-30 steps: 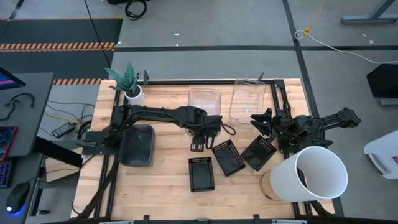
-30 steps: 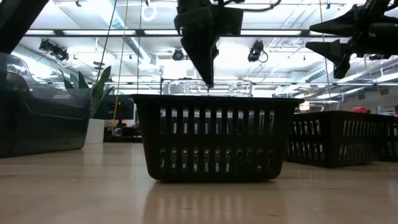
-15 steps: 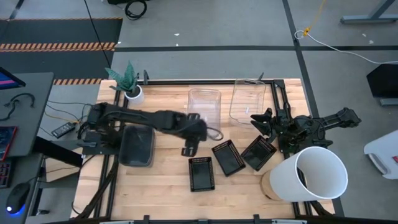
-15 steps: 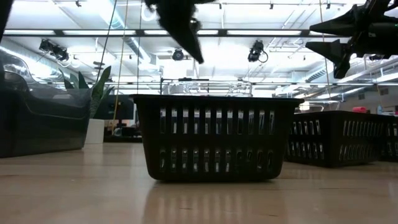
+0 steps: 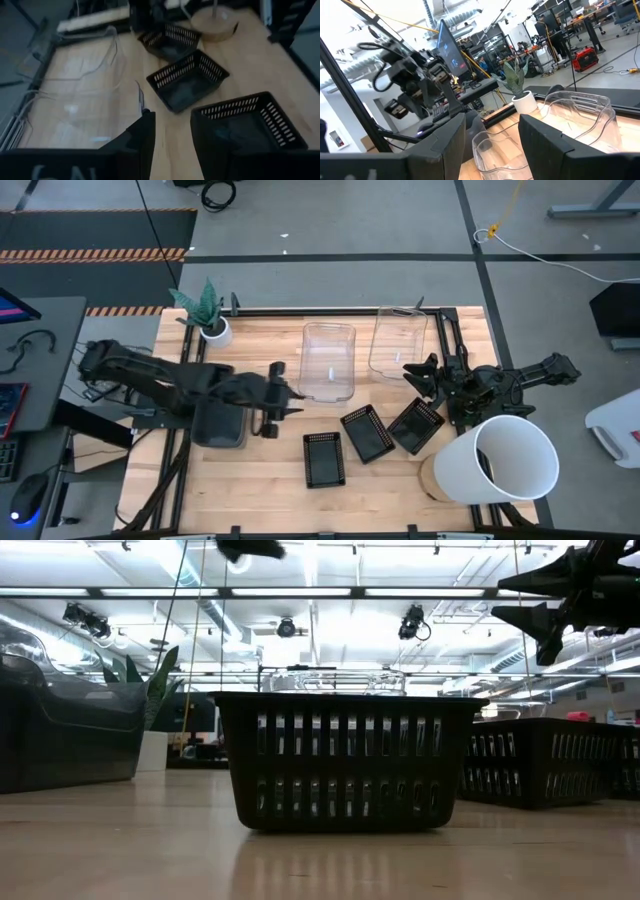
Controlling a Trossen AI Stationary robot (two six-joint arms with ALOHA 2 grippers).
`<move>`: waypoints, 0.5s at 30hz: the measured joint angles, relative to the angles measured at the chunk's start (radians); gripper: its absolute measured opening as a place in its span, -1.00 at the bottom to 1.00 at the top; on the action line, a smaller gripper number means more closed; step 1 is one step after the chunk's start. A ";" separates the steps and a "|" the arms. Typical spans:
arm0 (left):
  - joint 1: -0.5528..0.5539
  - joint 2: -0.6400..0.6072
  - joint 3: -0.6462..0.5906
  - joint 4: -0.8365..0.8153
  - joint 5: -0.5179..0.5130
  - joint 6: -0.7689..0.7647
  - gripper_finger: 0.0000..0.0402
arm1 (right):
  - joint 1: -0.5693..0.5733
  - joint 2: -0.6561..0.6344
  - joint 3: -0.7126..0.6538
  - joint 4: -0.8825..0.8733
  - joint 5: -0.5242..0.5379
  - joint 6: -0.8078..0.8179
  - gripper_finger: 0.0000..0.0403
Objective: Stack baskets by color
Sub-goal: Stack the right transparent bin on the left stacked transparent bins
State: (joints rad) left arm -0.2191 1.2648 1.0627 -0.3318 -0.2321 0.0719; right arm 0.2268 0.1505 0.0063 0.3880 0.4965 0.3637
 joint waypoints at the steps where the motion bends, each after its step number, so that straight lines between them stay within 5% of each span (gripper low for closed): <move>1: -0.002 -0.032 -0.041 0.033 0.000 0.000 -0.35 | 0.000 0.000 0.000 0.002 0.000 0.000 -0.06; 15: -0.095 -0.405 -0.596 0.501 0.000 -0.068 -0.35 | 0.000 0.000 0.000 0.094 0.016 -0.006 -0.06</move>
State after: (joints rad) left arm -0.3139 0.8595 0.4671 0.1694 -0.2321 0.0036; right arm 0.2264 0.1501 0.0062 0.4819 0.5121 0.3574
